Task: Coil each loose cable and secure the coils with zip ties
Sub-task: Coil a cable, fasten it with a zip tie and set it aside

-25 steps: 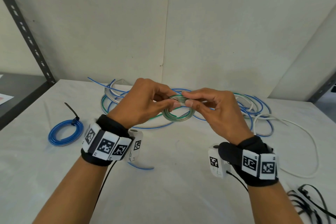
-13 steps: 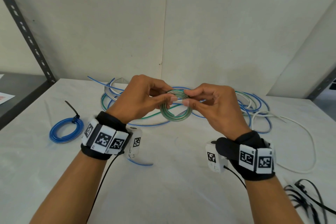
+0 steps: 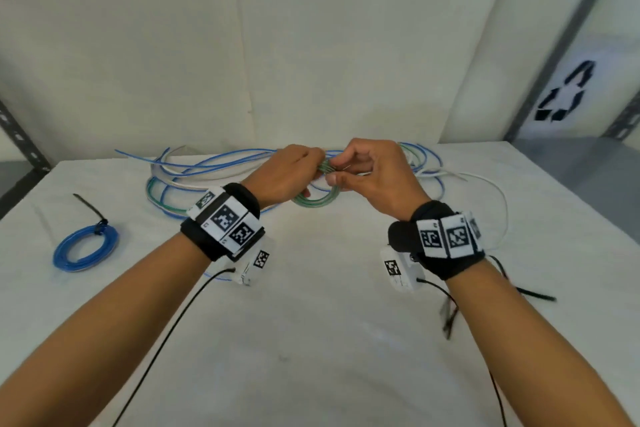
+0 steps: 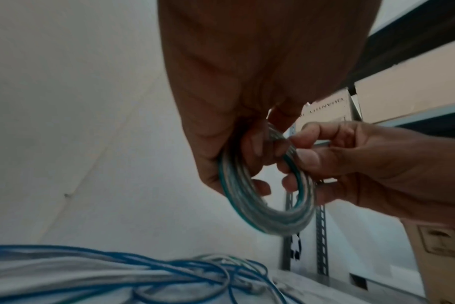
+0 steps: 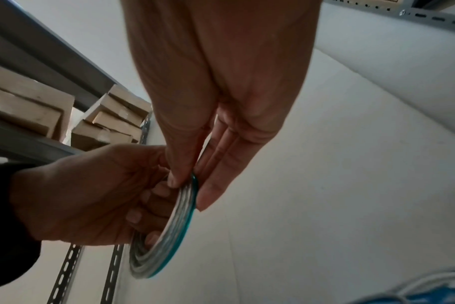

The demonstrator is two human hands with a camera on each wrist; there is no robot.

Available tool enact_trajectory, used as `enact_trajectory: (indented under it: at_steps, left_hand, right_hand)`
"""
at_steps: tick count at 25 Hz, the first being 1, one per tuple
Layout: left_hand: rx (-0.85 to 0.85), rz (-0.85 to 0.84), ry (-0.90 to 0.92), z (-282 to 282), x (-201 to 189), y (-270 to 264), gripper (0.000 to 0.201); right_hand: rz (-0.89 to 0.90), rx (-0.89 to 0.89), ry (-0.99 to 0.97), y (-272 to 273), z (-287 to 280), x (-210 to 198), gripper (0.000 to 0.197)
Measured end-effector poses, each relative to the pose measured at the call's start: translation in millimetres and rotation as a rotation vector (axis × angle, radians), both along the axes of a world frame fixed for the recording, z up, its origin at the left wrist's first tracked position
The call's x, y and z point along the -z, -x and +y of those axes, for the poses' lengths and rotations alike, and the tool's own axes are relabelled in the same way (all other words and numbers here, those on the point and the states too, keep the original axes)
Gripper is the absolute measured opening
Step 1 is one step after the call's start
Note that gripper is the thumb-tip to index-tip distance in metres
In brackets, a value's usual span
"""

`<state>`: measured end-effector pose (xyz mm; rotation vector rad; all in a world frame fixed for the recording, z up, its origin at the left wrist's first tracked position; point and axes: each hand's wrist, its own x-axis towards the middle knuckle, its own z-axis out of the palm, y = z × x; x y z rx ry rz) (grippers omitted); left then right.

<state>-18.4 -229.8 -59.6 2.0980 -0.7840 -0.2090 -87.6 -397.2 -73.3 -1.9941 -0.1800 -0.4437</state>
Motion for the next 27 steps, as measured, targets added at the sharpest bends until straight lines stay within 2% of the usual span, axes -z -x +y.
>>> enact_trajectory:
  at_steps: [3,5,6,7,9,10,11,15,20,23,27]
  left_hand:
    - [0.102,-0.051,-0.081,-34.3,7.3,20.8,0.035]
    - [0.144,-0.106,-0.158,-61.9,16.3,35.1,0.038]
    - [0.158,-0.138,-0.186,-75.0,21.2,40.7,0.038]
    - [0.178,-0.155,-0.201,-87.4,26.1,48.5,0.038]
    - [0.221,-0.168,-0.204,-104.4,34.2,57.9,0.037]
    - [0.243,-0.166,-0.199,-111.0,38.2,62.9,0.038]
    - [0.256,-0.171,-0.197,-113.6,41.4,65.4,0.039]
    - [0.273,-0.167,-0.196,-114.3,48.4,73.7,0.04]
    - [0.221,-0.119,-0.166,-105.7,44.5,71.6,0.038]
    - [0.189,-0.099,-0.141,-98.2,39.0,65.7,0.037]
    - [0.104,-0.092,-0.114,-75.7,31.2,46.2,0.037]
  right_hand:
    - [0.097,0.003,-0.019,30.6,-32.8,-0.1,0.017]
    - [0.22,0.022,0.072,53.6,-66.1,-1.4,0.015]
    - [0.337,0.071,0.222,63.5,-84.7,-3.9,0.015]
    - [0.484,0.153,0.451,75.6,-103.6,-4.4,0.021]
    - [0.81,0.361,0.96,93.7,-132.9,1.5,0.046]
    - [0.935,0.418,1.081,104.7,-141.4,6.5,0.054]
    - [1.004,0.432,1.104,110.6,-145.5,13.3,0.056]
    - [0.962,0.439,1.033,114.4,-151.1,36.7,0.03]
    - [0.929,0.438,1.098,97.6,-136.2,12.3,0.045]
    - [0.859,0.413,1.065,89.6,-124.6,-5.8,0.038]
    - [0.632,0.191,0.886,81.1,-87.5,-33.6,0.028]
